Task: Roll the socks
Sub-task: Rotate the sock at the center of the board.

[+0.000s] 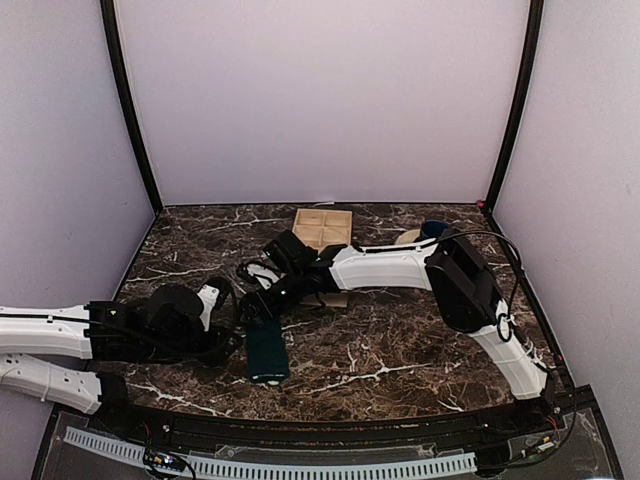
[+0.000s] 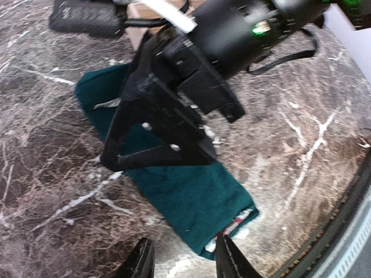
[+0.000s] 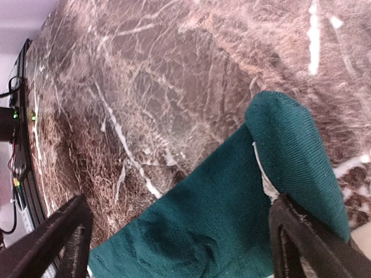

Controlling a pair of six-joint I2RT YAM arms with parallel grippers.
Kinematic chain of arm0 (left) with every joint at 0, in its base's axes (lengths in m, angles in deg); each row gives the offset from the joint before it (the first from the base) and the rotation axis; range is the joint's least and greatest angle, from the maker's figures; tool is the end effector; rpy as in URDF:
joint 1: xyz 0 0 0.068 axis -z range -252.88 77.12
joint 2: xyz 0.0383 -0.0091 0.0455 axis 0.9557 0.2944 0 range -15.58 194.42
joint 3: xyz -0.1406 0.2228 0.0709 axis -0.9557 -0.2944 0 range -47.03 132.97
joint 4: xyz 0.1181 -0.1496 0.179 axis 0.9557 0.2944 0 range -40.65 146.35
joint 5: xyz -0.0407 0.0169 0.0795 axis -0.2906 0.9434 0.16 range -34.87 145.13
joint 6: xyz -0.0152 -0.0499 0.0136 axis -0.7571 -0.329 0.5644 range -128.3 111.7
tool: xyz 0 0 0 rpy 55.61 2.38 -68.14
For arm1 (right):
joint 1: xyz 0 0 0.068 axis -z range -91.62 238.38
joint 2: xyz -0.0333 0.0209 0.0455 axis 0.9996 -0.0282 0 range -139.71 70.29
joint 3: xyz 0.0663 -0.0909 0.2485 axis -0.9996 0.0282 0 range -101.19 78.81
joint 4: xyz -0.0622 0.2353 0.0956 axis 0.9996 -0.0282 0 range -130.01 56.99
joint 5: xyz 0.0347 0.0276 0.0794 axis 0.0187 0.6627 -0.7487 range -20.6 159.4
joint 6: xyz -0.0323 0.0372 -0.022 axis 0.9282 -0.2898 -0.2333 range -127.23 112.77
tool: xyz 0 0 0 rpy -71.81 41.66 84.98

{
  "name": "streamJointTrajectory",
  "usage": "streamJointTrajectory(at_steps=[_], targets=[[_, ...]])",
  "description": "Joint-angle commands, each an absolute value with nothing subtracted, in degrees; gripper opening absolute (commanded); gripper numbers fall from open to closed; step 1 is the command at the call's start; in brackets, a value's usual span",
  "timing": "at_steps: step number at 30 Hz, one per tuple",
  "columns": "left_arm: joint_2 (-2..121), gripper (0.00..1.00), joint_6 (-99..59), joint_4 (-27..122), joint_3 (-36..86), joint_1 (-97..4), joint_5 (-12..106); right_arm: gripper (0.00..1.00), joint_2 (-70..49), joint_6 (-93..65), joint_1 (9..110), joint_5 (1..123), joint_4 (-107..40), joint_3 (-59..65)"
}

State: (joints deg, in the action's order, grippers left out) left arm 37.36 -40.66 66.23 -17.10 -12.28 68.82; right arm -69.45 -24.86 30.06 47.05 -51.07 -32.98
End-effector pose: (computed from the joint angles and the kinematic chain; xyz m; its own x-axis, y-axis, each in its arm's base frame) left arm 0.1022 -0.1641 0.2140 -0.6714 0.1320 -0.7293 0.4711 0.8356 -0.2825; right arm 0.2722 0.4668 0.1452 -0.6405 -0.5046 -0.5789 -0.7678 0.4342 0.4711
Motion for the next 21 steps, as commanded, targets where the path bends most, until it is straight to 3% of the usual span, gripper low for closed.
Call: streamJointTrajectory(at_steps=[1, 6, 11, 21], targets=[[39.82, 0.39, -42.62, 67.6, -15.79, -12.23, 78.15, 1.0, -65.03, -26.1, 30.73, 46.69, -46.73, -29.93], [43.53, 0.38, -44.29, 63.88, -13.81, -13.22, 82.93, 1.0, -62.61, -26.37, 31.15, 47.58, -41.79, -25.44], [47.66, 0.35, -41.8, 55.01, -15.31, -14.73, 79.8, 1.0, -62.78, -27.61, 32.07, 45.71, -40.45, -24.88], [51.03, 0.16, -37.35, 37.94, -23.12, -14.63, 68.44, 1.0, -64.84, -32.99, 33.43, 42.92, -39.46, -27.44]])
